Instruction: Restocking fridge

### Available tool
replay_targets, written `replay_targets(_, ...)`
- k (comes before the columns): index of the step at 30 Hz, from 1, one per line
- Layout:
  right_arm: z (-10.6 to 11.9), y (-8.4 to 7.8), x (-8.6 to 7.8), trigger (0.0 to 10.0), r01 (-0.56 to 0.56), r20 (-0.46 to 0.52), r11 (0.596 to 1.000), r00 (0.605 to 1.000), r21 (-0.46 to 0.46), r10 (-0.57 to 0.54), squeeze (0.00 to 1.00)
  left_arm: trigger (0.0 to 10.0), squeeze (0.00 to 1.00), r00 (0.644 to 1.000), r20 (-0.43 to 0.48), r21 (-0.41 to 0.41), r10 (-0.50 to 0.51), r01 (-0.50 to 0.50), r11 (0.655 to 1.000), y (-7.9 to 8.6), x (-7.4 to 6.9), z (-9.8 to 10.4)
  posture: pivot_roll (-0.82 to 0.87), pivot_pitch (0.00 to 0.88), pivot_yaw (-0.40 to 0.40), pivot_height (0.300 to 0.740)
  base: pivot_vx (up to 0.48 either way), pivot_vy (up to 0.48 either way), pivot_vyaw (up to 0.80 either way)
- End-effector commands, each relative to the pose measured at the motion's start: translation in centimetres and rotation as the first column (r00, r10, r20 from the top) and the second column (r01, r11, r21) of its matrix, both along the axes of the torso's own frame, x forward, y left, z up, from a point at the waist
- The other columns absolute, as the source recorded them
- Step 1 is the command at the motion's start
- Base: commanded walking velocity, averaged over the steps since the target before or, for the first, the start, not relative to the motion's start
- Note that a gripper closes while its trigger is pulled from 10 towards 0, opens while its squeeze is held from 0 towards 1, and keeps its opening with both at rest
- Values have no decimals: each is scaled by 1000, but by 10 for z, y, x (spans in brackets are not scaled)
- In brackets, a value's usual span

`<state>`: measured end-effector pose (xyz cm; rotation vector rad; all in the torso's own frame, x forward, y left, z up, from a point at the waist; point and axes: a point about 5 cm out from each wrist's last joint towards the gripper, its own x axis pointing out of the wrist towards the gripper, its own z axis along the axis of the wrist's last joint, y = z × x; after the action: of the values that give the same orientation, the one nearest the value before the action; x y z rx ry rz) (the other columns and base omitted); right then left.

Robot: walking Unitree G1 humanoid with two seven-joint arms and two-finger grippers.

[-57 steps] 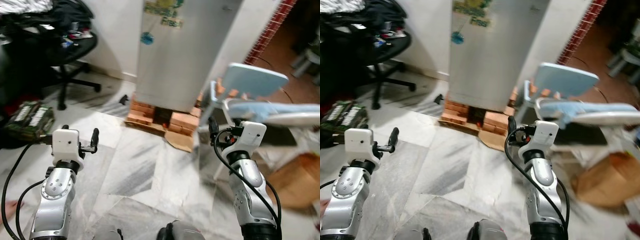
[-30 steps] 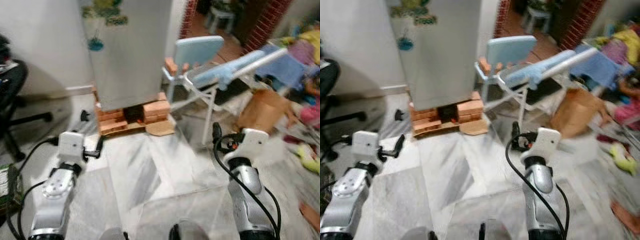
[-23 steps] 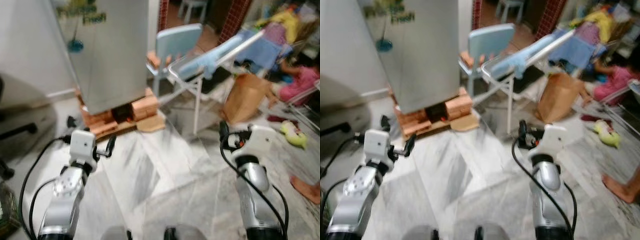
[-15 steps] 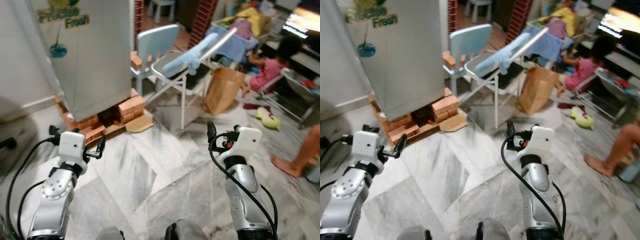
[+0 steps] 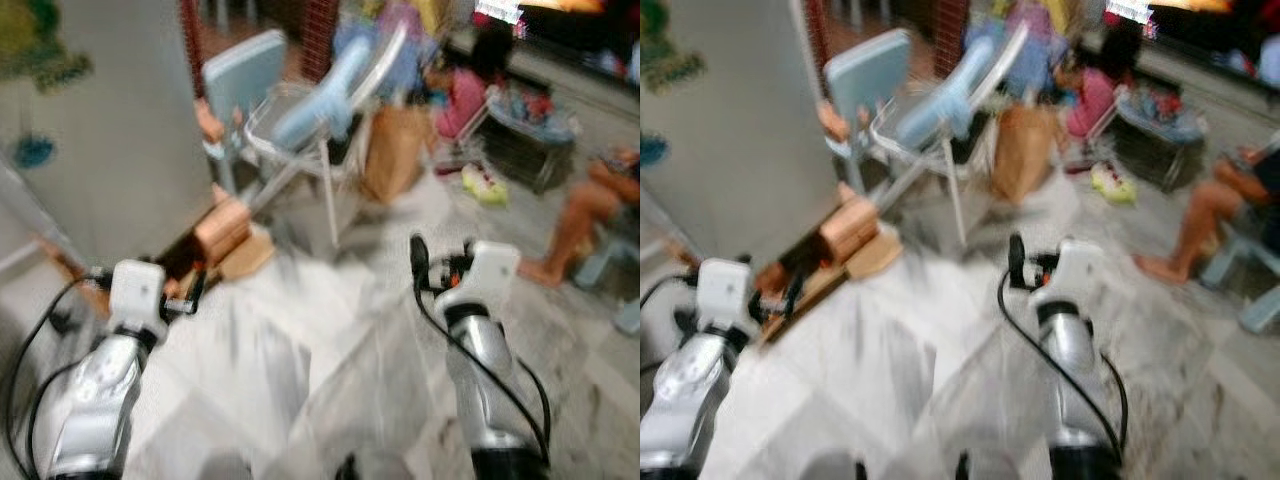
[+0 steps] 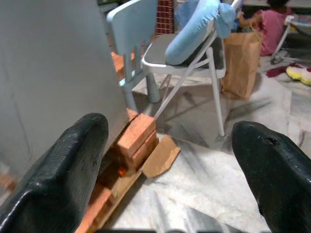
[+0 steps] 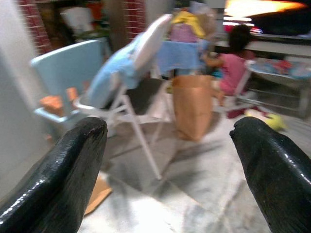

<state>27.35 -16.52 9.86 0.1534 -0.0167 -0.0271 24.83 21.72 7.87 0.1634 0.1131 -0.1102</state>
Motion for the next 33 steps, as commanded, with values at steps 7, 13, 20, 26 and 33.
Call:
replay_targets(7, -2, -11, 0, 10000, 34, -7, 999, 999, -19, -34, 0, 10000, 0, 1000, 1, -27, -12, 12, 1000, -9, 6, 0, 27, 71, -59, 740, 344, 327, -800)
replay_targets(13, -2, -11, 1, 10000, 33, -3, 999, 999, -21, -33, 0, 10000, 0, 1000, -11, -15, -6, 6, 1000, -10, 7, -1, 26, 73, -56, 740, 0, 462, -785)
replay_targets(20, 0, -12, 4, 10000, 40, -6, 995, 999, -86, -41, 0, 10000, 0, 1000, -22, 14, -8, 9, 1000, -11, 8, -2, 28, 85, -51, 740, 0, 470, 0)
replay_targets(26, 0, -14, 9, 10000, 51, -11, 993, 999, -102, -53, 0, 10000, 0, 1000, -9, 55, -14, 15, 998, -13, 8, 0, 35, 98, -48, 740, -84, 431, 0)
replay_targets(33, -3, -9, 8, 10000, 47, -21, 995, 999, -88, -49, 0, 10000, 0, 1000, -8, 69, -29, 29, 997, -16, 4, 0, 41, 104, -53, 740, -280, 394, 0)
